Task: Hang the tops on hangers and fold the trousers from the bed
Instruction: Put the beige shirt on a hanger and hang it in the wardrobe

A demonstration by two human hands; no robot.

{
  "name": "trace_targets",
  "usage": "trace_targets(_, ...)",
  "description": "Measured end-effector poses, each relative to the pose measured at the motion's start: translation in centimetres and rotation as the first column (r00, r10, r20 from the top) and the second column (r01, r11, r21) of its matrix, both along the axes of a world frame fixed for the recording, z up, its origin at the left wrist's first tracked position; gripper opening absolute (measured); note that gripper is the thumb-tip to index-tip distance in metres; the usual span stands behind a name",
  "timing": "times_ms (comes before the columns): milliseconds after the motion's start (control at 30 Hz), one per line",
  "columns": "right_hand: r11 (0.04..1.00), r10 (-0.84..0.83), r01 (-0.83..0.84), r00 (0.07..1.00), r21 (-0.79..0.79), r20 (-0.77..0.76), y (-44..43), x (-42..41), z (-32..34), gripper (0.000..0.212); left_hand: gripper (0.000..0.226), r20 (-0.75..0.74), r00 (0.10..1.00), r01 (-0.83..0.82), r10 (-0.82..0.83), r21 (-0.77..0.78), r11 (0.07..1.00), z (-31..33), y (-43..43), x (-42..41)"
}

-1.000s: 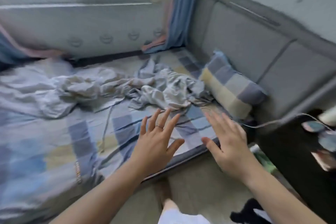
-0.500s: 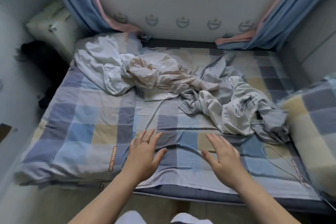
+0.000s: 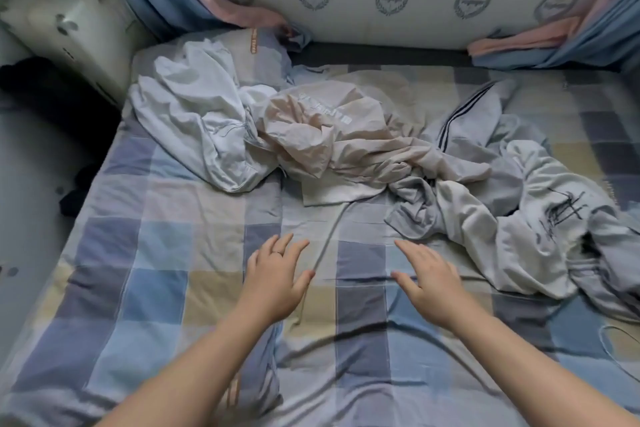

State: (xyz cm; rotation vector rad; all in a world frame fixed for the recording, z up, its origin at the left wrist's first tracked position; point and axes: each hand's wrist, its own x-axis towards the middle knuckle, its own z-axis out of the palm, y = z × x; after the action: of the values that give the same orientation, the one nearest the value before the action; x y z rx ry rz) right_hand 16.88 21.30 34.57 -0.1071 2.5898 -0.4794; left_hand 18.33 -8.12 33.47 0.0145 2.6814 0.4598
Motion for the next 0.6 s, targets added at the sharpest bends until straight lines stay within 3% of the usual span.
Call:
trace_targets(167,0.999,0.046,-0.046,0.994,0.002,-0.096,-5.0,-13.2,-12.4,0.062,0.060,-0.099,0.975,0.185,-0.201,-0.148,0.971,-13.4,-2.6,-13.3)
trace_targets(333,0.993,-0.055,0.033,0.979,-0.112,-0.198,-9.6,-24.5,-23.6,0.067,0.066,-0.218,0.949,0.170,-0.226,-0.249,0.954,-24.3,-3.3,-25.0)
trace_targets(467,0.966,-0.121,0.058,0.962,-0.252,-0.243,-11.7,-30.1,-29.6,0.069,0.062,-0.310,0.923,0.137,-0.227,-0.287,0.948,-28.7,-2.5,-31.9)
trace_targets(600,0.953,-0.115,0.028,0.955,-0.300,-0.274,-12.8,-33.6,-32.4,0.071,0.065,-0.237,0.946,0.130,-0.220,-0.343,0.930,-30.1,-1.8,-36.4)
